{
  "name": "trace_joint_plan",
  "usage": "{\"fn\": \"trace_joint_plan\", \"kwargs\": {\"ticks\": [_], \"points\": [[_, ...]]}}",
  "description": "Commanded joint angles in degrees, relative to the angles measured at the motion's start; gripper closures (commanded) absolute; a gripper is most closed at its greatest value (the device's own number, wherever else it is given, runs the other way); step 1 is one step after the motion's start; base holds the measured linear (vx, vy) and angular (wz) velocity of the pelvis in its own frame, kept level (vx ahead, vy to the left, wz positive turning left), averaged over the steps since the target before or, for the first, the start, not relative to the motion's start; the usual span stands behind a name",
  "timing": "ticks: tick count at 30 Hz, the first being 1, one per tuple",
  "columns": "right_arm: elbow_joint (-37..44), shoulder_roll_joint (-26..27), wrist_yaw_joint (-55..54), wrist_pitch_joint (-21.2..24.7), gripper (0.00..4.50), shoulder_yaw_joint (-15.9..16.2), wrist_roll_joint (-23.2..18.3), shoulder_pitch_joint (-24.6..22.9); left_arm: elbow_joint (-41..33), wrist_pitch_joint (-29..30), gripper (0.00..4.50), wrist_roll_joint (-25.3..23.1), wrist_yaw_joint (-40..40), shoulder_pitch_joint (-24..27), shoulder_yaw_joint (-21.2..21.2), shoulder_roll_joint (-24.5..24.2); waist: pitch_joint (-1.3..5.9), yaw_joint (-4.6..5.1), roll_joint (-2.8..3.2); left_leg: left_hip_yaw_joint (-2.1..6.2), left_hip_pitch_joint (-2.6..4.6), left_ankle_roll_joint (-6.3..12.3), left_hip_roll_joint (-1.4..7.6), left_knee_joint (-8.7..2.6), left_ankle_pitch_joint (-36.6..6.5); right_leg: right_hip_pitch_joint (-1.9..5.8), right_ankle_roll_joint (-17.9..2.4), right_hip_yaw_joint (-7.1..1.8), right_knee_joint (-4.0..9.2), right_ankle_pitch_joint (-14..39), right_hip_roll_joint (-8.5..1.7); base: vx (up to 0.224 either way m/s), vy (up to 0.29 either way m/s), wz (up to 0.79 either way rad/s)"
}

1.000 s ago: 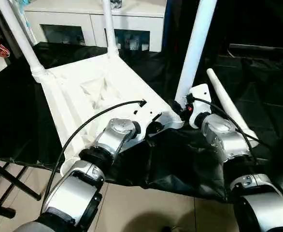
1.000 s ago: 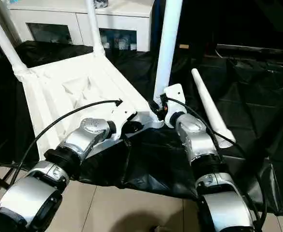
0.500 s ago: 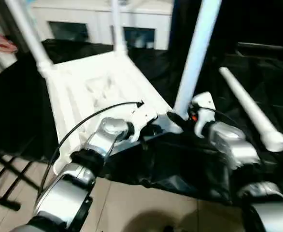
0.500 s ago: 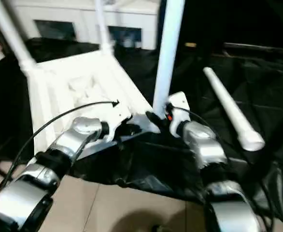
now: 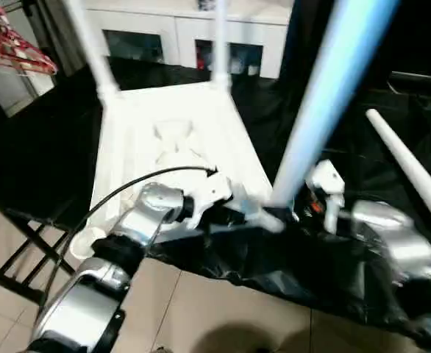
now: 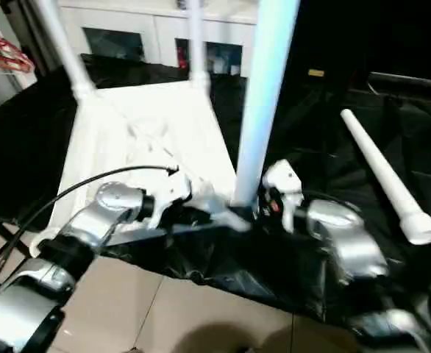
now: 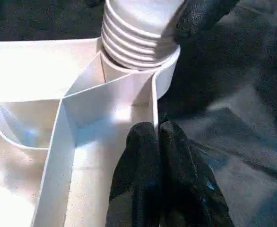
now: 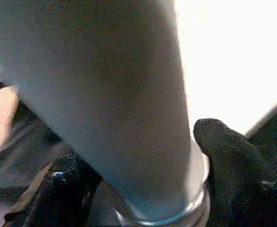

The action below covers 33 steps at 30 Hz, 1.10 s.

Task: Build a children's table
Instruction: Insert table leg to table base, then rotate leg to tighten

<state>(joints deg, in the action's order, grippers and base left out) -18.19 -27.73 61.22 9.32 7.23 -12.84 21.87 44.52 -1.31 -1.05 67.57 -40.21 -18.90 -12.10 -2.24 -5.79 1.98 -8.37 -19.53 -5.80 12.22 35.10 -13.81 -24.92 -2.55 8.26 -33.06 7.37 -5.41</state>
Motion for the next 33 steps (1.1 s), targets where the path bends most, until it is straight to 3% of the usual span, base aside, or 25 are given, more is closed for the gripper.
{"fn": "trace_joint_plan", "kwargs": {"ticks": [1, 5, 9, 15, 18, 19, 21, 22, 23, 33], "points": [[2.3, -0.8, 3.4, 1.8, 1.25, 2.4, -0.1, -1.7, -4.0, -2.4, 4.5, 2.0, 3.3, -0.6, -0.4, 0.4, 4.2, 0.07, -0.55, -1.04, -0.74, 7.65, 0.59, -3.7, -1.3, 5.04, -9.0, -3.03, 3.4, 15.4, -2.79, 0.0, 0.0, 0.0], [4.5, -2.2, 5.3, 4.0, 1.25, 3.3, -0.5, -3.0, -4.3, -2.8, 4.5, 2.0, 6.0, -0.3, -0.8, -0.3, 4.26, -0.22, -0.51, -0.97, -0.84, 7.74, 0.65, -3.67, -0.5, 5.12, -8.8, -3.08, 3.22, 14.4, -2.7, 0.0, 0.0, 0.0], [4.9, -1.7, 4.9, 5.1, 1.61, 3.0, -1.3, -3.5, -4.6, -2.7, 4.5, 2.1, 6.5, -0.1, -0.6, -0.4, 4.25, -0.38, -0.56, -1.01, -0.91, 7.2, 0.61, -3.68, -0.7, 5.11, -8.4, -3.05, 3.32, 15.1, -2.79, 0.0, 0.0, 0.0], [4.3, 1.1, 3.6, 6.8, 1.77, 0.2, -5.0, -4.6, -4.9, -2.6, 4.5, 2.2, 6.2, 0.4, -0.2, -0.1, 4.33, -0.39, -0.83, -0.95, -1.02, 6.99, 0.59, -3.68, 0.0, 5.14, -7.8, -3.04, 3.24, 15.2, -2.78, 0.0, 0.0, 0.0], [3.7, 2.5, 2.9, 8.4, 1.78, -1.6, -7.1, -5.4, -5.0, -2.3, 4.5, 2.8, 6.0, 0.7, 0.7, 0.3, 4.32, -0.48, -0.4, -0.96, -0.99, 7.02, 0.55, -3.64, 0.0, 5.08, -7.8, -2.98, 3.31, 15.4, -2.82, 0.0, 0.0, 0.0], [3.6, 2.6, 2.8, 8.5, 1.78, -1.7, -7.2, -5.6, -5.0, -2.3, 4.5, 2.9, 6.1, 0.8, 0.8, 0.4, 4.3, -0.45, -0.58, -0.99, -1.03, 6.84, 0.53, -3.66, -0.2, 5.13, -7.6, -2.95, 3.44, 15.7, -2.78, 0.0, 0.0, 0.0], [1.9, 3.2, 2.3, 8.3, 1.78, -1.9, -7.0, -5.9, -5.5, -1.8, 4.5, 3.2, 6.5, 1.0, 0.9, 0.3, 4.33, -0.56, 0.11, -0.87, -1.01, 6.53, 0.54, -3.67, -0.2, 5.09, -7.6, -2.89, 3.41, 15.6, -2.82, 0.0, 0.0, 0.0], [1.3, 3.5, 2.0, 8.2, 1.78, -2.0, -6.8, -6.0, -5.8, -1.6, 4.5, 3.3, 6.6, 1.1, 0.9, 0.3, 4.34, -0.43, -0.03, -0.9, -1.05, 6.47, 0.5, -3.68, -0.5, 5.13, -7.8, -2.86, 3.44, 15.2, -2.77, 0.0, 0.0, 0.0], [0.3, 3.9, 1.5, 8.0, 1.78, -2.1, -6.4, -6.0, -6.1, -1.4, 4.5, 3.4, 6.7, 1.2, 0.9, 0.2, 4.38, -0.48, 0.28, -0.86, -1.04, 6.25, 0.47, -3.68, -0.7, 5.16, -7.9, -2.83, 3.37, 15.1, -2.77, 0.0, 0.0, 0.0], [-0.1, 5.5, -0.5, 7.5, 1.78, -2.1, -5.2, -7.2, -7.6, -0.7, 4.5, 3.4, 6.4, 2.2, 1.2, -0.4, 4.44, -0.23, 0.54, -0.78, -1.05, 5.93, 0.47, -3.75, -1.6, 5.28, -7.9, -2.77, 3.49, 14.7, -2.71, 0.0, 0.0, 0.0]]}}
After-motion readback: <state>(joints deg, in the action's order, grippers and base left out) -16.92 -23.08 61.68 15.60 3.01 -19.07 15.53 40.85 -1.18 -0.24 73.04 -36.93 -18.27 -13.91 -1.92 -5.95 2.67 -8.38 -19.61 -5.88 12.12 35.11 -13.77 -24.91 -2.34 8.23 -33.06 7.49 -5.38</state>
